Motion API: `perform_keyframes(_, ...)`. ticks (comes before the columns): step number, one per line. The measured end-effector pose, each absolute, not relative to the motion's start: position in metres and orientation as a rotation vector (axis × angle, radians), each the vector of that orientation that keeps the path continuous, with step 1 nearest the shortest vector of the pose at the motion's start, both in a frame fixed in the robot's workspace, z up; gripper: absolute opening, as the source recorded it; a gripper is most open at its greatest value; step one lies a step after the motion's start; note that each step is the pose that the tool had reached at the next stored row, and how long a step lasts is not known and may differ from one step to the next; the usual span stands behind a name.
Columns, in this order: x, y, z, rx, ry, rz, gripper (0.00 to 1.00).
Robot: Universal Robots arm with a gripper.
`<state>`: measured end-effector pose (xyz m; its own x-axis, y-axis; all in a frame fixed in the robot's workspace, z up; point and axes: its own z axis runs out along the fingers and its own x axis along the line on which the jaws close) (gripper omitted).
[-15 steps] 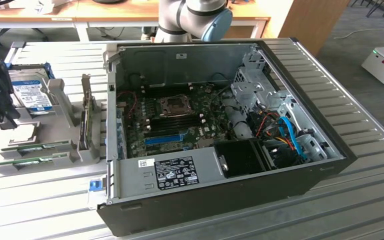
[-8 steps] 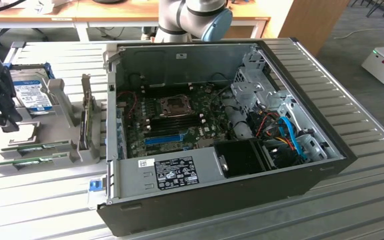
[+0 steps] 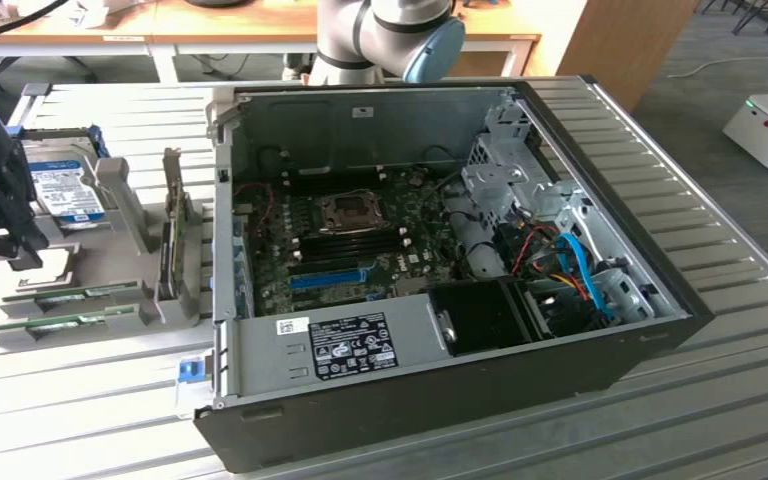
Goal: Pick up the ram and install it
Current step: 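Pick up the ram and move it above insertion slot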
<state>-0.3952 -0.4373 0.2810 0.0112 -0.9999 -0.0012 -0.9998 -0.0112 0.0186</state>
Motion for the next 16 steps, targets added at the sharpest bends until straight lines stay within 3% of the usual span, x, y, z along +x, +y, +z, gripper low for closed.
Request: perform_keyframes(16,-0.395,-0.437,0.264,2.225,-2.200,-0.022,0.31)
